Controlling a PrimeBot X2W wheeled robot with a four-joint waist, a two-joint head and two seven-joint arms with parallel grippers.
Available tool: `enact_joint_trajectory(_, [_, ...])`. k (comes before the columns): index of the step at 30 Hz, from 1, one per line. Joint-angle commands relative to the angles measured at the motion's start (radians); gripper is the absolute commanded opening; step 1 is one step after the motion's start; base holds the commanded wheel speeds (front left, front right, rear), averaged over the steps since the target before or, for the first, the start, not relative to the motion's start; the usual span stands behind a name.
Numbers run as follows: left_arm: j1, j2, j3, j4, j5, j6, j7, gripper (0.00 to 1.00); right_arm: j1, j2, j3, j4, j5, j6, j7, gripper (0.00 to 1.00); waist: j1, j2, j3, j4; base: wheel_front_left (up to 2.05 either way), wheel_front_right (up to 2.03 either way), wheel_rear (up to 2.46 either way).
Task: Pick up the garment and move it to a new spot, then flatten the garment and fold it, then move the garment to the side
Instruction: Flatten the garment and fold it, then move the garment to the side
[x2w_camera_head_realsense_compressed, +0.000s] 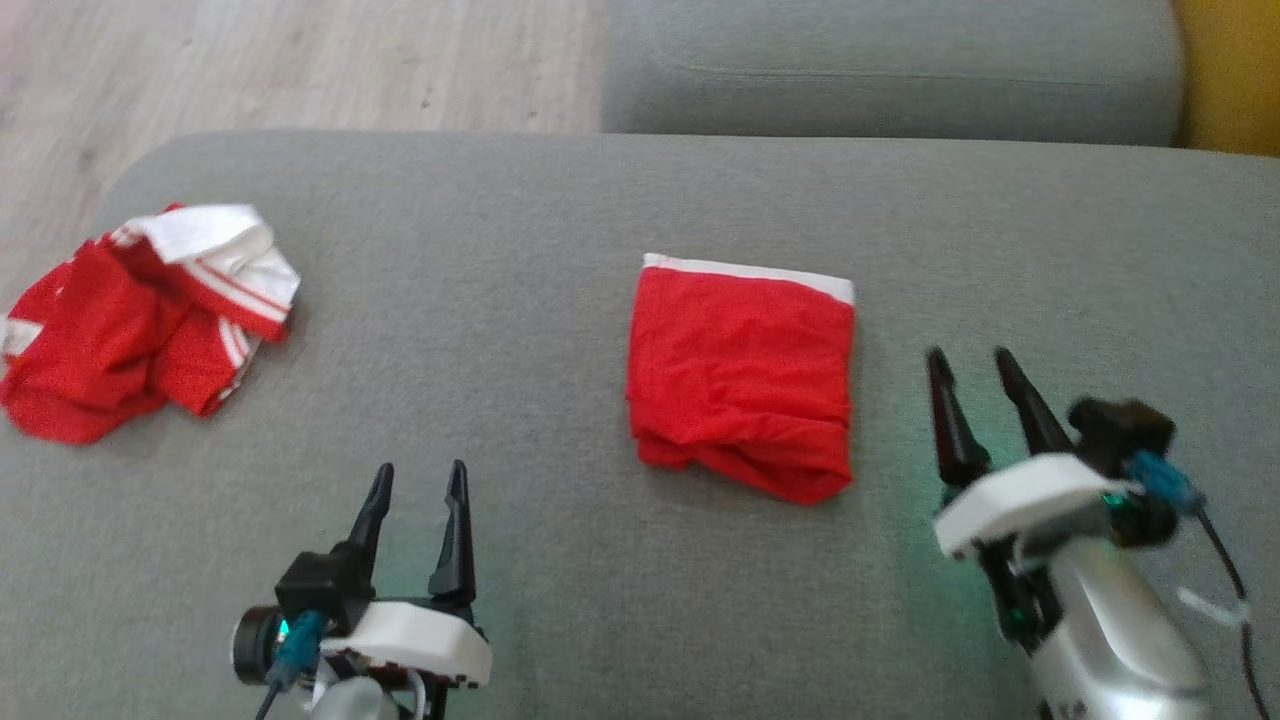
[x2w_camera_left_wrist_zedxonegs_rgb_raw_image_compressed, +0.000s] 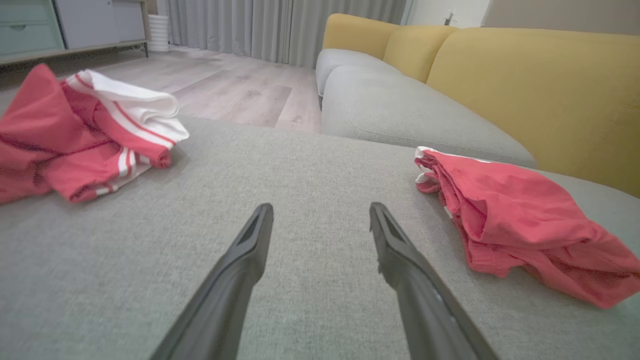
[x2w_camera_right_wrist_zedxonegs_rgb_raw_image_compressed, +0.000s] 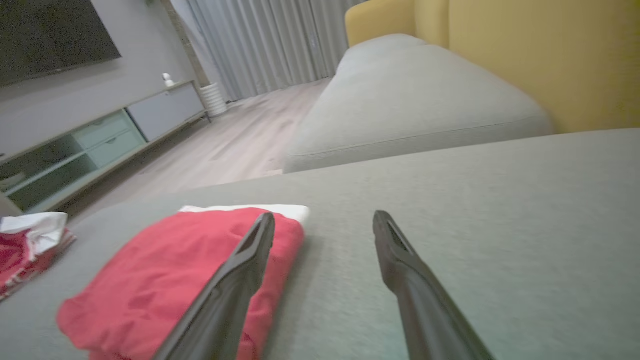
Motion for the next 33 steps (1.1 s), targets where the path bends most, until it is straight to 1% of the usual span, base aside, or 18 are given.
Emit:
enact_joint_trajectory(1, [-0.012, 0.008, 0.042, -0.03, 0.015, 0.008, -0.01, 1.0, -0.002, 0.007, 0.005, -0.038, -0.028, -0.001, -0.013, 1.0, 0.0, 0.0, -0.013, -0.026, 0.0, 0.0, 0.0])
enact_joint_trajectory(4, [0.005, 0.008, 0.06, -0.036, 0.065, 0.009, -0.01, 1.0, 0.056, 0.015, -0.092, -0.057, -0.132, -0.001, -0.013, 1.0, 0.0, 0.0, -0.025, -0.046, 0.0, 0.0, 0.0])
enact_joint_trajectory(5, [0.023, 0.008, 0.067, -0.039, 0.101, 0.009, -0.01, 1.0, 0.094, 0.022, -0.139, -0.069, -0.19, -0.001, -0.013, 1.0, 0.0, 0.0, -0.034, -0.057, 0.0, 0.0, 0.0])
enact_joint_trajectory(9, [0.066, 0.008, 0.074, -0.055, 0.14, 0.016, -0.01, 1.0, 0.159, 0.036, -0.197, -0.089, -0.259, -0.001, -0.013, 1.0, 0.0, 0.0, -0.044, -0.074, 0.0, 0.0, 0.0])
enact_joint_trajectory(12, [0.092, 0.008, 0.07, -0.073, 0.144, 0.026, -0.01, 1.0, 0.188, 0.04, -0.205, -0.097, -0.277, -0.001, -0.013, 1.0, 0.0, 0.0, -0.047, -0.082, 0.0, 0.0, 0.0])
enact_joint_trajectory(18, [0.104, 0.008, 0.047, -0.09, 0.146, 0.028, -0.01, 1.0, 0.191, 0.041, -0.172, -0.1, -0.247, -0.001, -0.013, 1.0, 0.0, 0.0, -0.046, -0.077, 0.0, 0.0, 0.0])
enact_joint_trajectory(21, [0.095, 0.008, 0.031, -0.093, 0.142, 0.026, -0.01, 1.0, 0.173, 0.041, -0.13, -0.077, -0.232, -0.001, -0.013, 1.0, 0.0, 0.0, -0.035, -0.063, 0.0, 0.0, 0.0])
enact_joint_trajectory(26, [0.074, 0.008, -0.005, -0.092, 0.115, 0.019, -0.01, 1.0, 0.047, 0.041, -0.018, -0.009, -0.172, -0.001, -0.004, 1.0, 0.0, 0.0, 0.014, -0.019, 0.0, 0.0, 0.0])
enact_joint_trajectory(29, [0.058, 0.008, -0.04, -0.086, 0.087, 0.012, -0.01, 1.0, -0.035, 0.041, 0.001, 0.042, -0.097, -0.001, 0.003, 1.0, 0.0, 0.0, 0.049, 0.022, 0.0, 0.0, 0.0])
enact_joint_trajectory(33, [0.038, 0.008, -0.081, -0.083, 0.071, 0.016, -0.01, 1.0, -0.114, 0.041, 0.018, 0.143, -0.06, -0.001, 0.017, 1.0, 0.0, 0.0, 0.089, 0.072, 0.0, 0.0, 0.0])
